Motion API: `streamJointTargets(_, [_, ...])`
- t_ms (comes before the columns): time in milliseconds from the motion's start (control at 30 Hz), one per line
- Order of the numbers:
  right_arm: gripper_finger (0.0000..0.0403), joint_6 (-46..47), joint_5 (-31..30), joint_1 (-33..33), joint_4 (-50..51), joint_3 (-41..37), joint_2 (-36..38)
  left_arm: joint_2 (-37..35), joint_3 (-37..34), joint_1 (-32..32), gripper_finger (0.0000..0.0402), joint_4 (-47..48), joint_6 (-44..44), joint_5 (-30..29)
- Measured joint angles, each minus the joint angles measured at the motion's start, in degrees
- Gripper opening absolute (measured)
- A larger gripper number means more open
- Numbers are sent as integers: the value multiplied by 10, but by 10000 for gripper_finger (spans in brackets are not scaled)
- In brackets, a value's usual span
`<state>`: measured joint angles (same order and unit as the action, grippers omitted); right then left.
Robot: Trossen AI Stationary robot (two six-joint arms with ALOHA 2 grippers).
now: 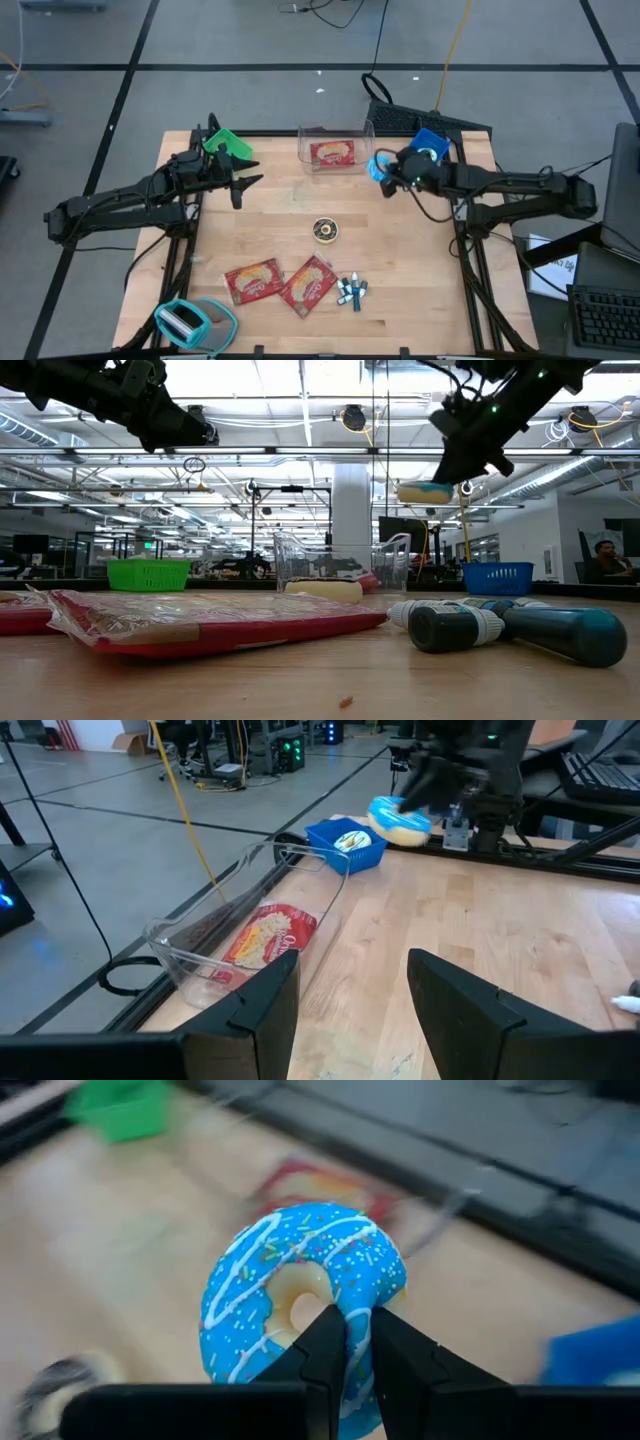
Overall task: Pick & Place Food Item
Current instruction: Put the blue donut into the blue bin
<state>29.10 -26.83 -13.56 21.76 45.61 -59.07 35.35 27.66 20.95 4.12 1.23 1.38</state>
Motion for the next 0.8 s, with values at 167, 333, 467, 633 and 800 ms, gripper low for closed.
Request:
streamJointTargets(167, [34,15,-67,-63,78,0,0,0,0,0,186,0,0,0])
streamJointTargets(333, [34,51,-94,-132,157,0,0,0,0,0,186,0,0,0])
streamJointTargets(467, [34,39,-94,-181,165,-3,0,0,0,0,186,0,0,0])
streamJointTargets(633, [34,17,-93,-236,120,-43,-1,0,0,0,186,0,0,0])
streamJointTargets(800, [34,-16,-90,-272,22,-112,-1,0,0,0,186,0,0,0])
